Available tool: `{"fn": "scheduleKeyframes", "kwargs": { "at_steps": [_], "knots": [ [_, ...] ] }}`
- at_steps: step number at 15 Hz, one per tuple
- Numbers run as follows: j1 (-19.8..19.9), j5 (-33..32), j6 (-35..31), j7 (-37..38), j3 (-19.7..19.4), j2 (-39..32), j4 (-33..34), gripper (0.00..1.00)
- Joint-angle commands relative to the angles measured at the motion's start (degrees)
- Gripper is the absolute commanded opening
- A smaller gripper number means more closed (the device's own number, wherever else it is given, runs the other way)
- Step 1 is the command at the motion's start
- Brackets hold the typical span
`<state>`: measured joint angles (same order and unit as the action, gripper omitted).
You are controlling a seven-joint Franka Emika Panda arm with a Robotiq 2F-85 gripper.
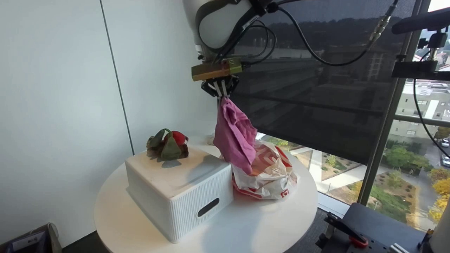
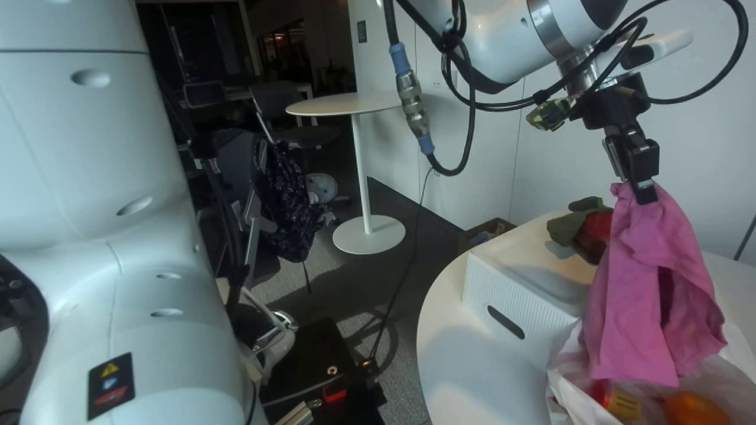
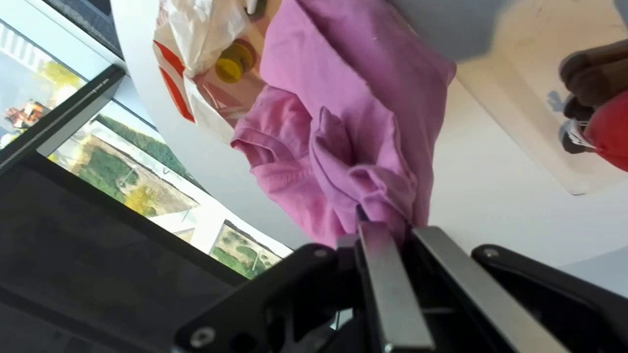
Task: Take the moose, radish, pink t-shirt and orange out of the plastic bag and put them on top of the container.
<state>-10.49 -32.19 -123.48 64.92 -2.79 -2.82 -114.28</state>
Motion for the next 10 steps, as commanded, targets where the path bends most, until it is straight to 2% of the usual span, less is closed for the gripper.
{"fn": "scheduleKeyframes", "kwargs": {
  "at_steps": [1,5,10],
  "knots": [
    [2.2,1.4,-10.4,1.4,2.9,0.4,0.2,0.1],
    [3.1,3.4,-21.9,2.4,3.5,0.2,0.9,0.09],
    [3.2,9.9,-37.1,-1.1,4.1,-0.6,0.9,0.1]
  ]
}}
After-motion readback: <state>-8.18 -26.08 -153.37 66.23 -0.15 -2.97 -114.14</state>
